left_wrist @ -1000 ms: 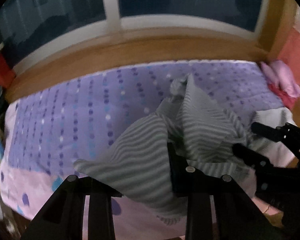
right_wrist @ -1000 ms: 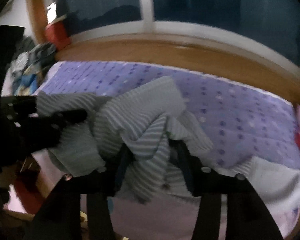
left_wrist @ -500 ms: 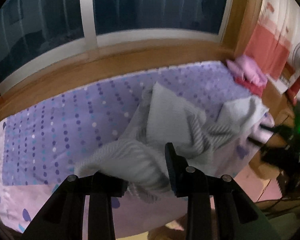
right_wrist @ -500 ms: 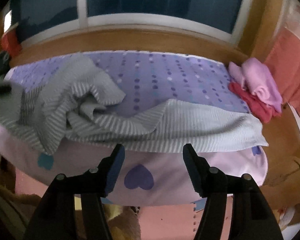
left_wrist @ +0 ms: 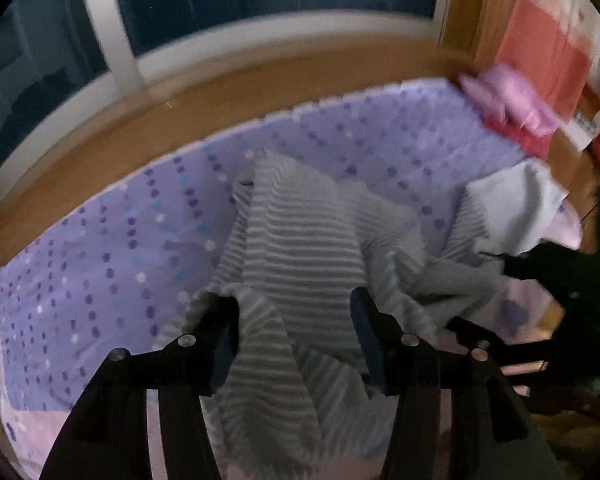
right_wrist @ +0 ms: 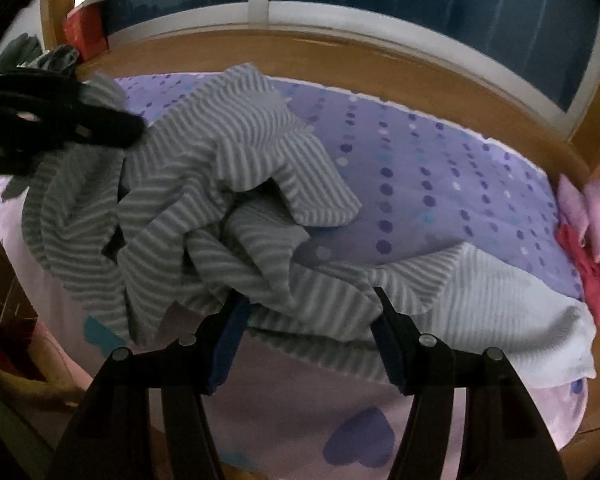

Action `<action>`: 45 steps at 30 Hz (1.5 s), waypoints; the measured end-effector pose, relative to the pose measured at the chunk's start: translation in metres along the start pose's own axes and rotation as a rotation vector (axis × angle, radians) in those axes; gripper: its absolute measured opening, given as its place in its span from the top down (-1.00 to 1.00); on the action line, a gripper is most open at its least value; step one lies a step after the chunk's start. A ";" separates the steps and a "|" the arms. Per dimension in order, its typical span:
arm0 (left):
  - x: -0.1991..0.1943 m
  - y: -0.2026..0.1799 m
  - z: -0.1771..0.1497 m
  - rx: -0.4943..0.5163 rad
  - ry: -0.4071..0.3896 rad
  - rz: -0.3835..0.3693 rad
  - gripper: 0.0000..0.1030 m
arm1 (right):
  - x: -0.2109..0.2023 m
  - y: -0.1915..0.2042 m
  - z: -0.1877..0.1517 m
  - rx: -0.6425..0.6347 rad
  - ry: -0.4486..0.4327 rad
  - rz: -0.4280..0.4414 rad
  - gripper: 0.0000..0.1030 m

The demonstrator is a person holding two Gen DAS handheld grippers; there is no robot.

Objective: Fold clothes

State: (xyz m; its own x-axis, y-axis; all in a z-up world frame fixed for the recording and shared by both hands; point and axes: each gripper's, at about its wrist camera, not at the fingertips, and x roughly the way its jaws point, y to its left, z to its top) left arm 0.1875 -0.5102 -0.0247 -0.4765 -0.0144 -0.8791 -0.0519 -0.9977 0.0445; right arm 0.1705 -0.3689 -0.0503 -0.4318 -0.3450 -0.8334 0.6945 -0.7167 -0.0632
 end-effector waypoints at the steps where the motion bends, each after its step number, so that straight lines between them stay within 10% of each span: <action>1: 0.012 -0.003 0.002 0.007 0.025 0.010 -0.05 | 0.004 0.000 0.000 0.013 0.008 0.007 -0.19; 6: 0.049 -0.013 0.005 0.003 0.092 0.038 -0.04 | 0.017 -0.006 -0.001 0.116 0.021 0.049 -0.17; 11: 0.039 -0.009 0.008 -0.046 0.055 -0.024 0.79 | 0.004 -0.013 0.003 0.183 -0.011 0.076 0.74; 20: -0.077 0.058 -0.002 -0.232 -0.209 0.025 0.83 | -0.103 0.009 0.071 0.158 -0.324 0.208 0.78; 25: -0.102 0.116 -0.030 -0.351 -0.228 0.130 0.83 | -0.110 0.055 0.105 0.067 -0.365 0.363 0.78; 32: -0.086 0.186 -0.092 -0.495 -0.083 0.208 0.83 | -0.044 0.090 0.103 0.035 -0.225 0.269 0.78; 39: -0.091 0.151 -0.099 -0.371 -0.096 0.149 0.81 | 0.014 0.067 0.056 0.109 0.029 0.094 0.43; 45: -0.097 0.116 -0.101 -0.246 -0.120 0.085 0.19 | 0.001 0.065 0.023 0.132 0.121 0.030 0.28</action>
State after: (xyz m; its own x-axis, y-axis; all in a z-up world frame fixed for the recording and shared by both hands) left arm 0.3160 -0.6308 0.0176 -0.5713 -0.1058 -0.8139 0.2004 -0.9796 -0.0134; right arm 0.2023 -0.4300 -0.0429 -0.3343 -0.2980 -0.8941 0.6208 -0.7834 0.0290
